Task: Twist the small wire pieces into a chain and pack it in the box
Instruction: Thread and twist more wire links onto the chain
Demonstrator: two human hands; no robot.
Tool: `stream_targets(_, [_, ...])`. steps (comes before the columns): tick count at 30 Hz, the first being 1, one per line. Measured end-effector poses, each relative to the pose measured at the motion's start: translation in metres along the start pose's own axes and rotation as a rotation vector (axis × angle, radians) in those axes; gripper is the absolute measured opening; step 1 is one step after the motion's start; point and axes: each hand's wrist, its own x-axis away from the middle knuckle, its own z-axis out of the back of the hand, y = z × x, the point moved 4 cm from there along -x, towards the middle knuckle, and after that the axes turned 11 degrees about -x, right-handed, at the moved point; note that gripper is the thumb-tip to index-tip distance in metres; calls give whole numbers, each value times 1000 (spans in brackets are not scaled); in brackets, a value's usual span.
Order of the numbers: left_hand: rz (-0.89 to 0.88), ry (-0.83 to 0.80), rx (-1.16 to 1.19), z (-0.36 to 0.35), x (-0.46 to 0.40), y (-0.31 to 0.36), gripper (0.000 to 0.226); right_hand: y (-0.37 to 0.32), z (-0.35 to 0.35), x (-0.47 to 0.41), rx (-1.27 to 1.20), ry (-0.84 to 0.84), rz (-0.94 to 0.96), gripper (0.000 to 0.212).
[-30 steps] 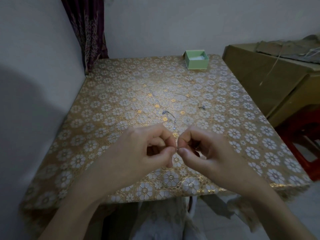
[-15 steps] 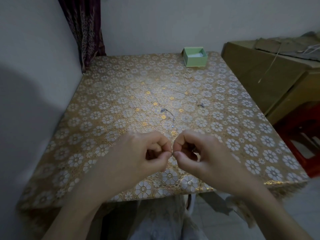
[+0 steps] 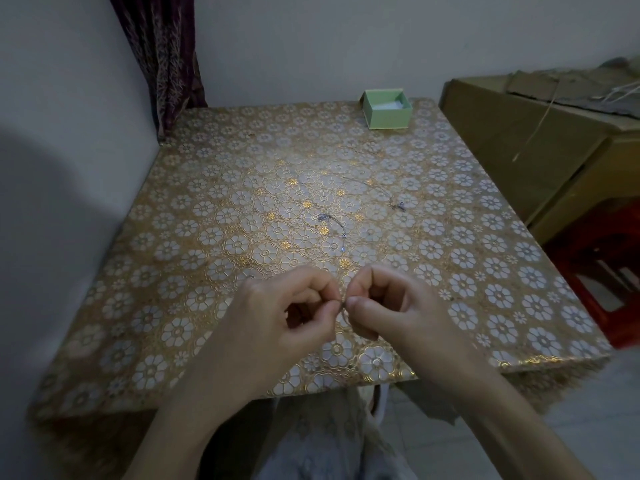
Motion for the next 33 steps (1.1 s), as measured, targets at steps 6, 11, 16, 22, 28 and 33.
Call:
stream_targets(6, [7,-55,2,-1,2,-5,13,5,-2,3,44,-14,-12,8])
stream_targets(11, [85,-40,75,-1,3,-8,17,3,-3,4,105,-7,50,8])
stream_targets(16, [128,-31,126,1,5,-5,18,10,1,2,-60,9,0,8])
stream_targets(22, [156,-63,167,4,6,-6,19,1,2,3,-38,-50,37,7])
stream_targets(28, [117,-85,111,4,4,-6,18,-2,0,1,15,-98,27,7])
stream_targets(33, [80,-100,96,4,3,-7,16,0,0,0,30,-136,23,7])
